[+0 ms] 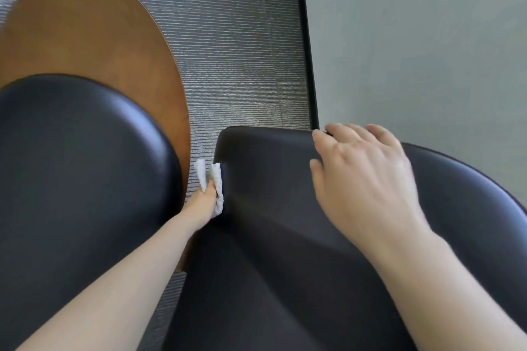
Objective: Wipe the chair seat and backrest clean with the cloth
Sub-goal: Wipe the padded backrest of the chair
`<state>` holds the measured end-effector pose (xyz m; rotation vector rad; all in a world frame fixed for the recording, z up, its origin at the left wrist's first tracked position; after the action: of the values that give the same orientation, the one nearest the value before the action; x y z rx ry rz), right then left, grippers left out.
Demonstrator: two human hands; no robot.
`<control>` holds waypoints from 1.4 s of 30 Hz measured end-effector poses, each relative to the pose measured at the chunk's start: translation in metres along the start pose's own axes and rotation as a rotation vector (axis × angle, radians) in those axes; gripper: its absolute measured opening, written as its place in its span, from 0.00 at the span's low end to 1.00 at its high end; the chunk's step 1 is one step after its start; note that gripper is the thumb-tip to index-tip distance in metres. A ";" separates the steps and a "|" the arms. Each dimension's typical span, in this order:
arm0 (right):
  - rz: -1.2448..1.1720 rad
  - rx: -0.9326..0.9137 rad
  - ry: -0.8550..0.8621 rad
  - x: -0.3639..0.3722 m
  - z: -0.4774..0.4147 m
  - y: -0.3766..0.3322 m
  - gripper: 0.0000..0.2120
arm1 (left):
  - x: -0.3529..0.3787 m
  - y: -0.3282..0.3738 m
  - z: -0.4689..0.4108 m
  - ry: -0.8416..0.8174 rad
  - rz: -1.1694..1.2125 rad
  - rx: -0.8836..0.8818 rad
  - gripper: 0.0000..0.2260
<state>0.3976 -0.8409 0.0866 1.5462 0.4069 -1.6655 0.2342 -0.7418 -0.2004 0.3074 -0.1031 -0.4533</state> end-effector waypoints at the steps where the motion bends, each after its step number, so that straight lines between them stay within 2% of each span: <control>1: 0.004 -0.021 -0.010 0.005 0.001 -0.004 0.04 | -0.004 -0.008 0.003 -0.015 0.035 -0.043 0.13; 4: 0.036 -0.043 0.008 0.005 0.002 -0.005 0.07 | -0.015 -0.032 0.011 -0.080 0.094 -0.139 0.09; 7: 0.070 -0.056 -0.005 0.007 0.007 -0.010 0.10 | -0.029 -0.052 0.018 -0.101 -0.031 -0.119 0.07; 11: 0.133 -0.120 -0.055 0.015 0.022 -0.031 0.22 | -0.049 -0.076 0.024 -0.113 -0.124 -0.114 0.08; 14: 0.202 -0.202 -0.111 0.025 0.034 -0.048 0.25 | -0.059 -0.091 0.034 -0.113 -0.123 -0.103 0.09; 18: 0.230 -0.257 -0.144 0.031 0.046 -0.056 0.25 | -0.075 -0.109 0.044 -0.116 -0.168 -0.090 0.08; 21: 0.196 -0.295 -0.128 0.032 0.053 -0.062 0.21 | -0.081 -0.121 0.055 -0.170 -0.130 -0.055 0.07; 27: 0.176 -0.347 -0.202 0.044 0.083 -0.080 0.23 | -0.087 -0.127 0.069 -0.173 -0.480 0.190 0.08; 32: 0.157 -0.364 -0.250 0.046 0.092 -0.087 0.22 | -0.101 -0.148 0.076 -0.186 -0.561 0.100 0.07; 37: 0.110 -0.334 -0.246 0.048 0.094 -0.087 0.19 | -0.126 -0.165 0.072 -0.173 -0.483 -0.047 0.10; 38: 0.095 -0.325 -0.239 0.048 0.095 -0.088 0.19 | -0.133 -0.170 0.067 -0.193 -0.487 -0.073 0.12; 40: 0.061 -0.290 -0.224 0.050 0.097 -0.089 0.18 | -0.147 -0.168 0.055 -0.175 -0.676 -0.006 0.43; 41: 0.044 -0.269 -0.221 0.051 0.099 -0.091 0.18 | -0.150 -0.167 0.057 -0.194 -0.806 0.026 0.52; 42: 0.031 -0.248 -0.220 0.052 0.102 -0.094 0.18 | -0.156 -0.172 0.050 -0.201 -0.820 0.022 0.49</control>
<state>0.2636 -0.8726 0.0317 1.1704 0.4509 -1.6711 0.0151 -0.8327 -0.2117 0.3177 -0.1773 -1.2978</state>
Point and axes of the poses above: each hand's wrist, its own z-axis away from the middle knuckle, its own x-axis out of the palm, y = z × x, the point moved 7 cm from there along -z, towards the middle knuckle, and after that the axes turned 3 degrees about z, right-handed, at the moved point
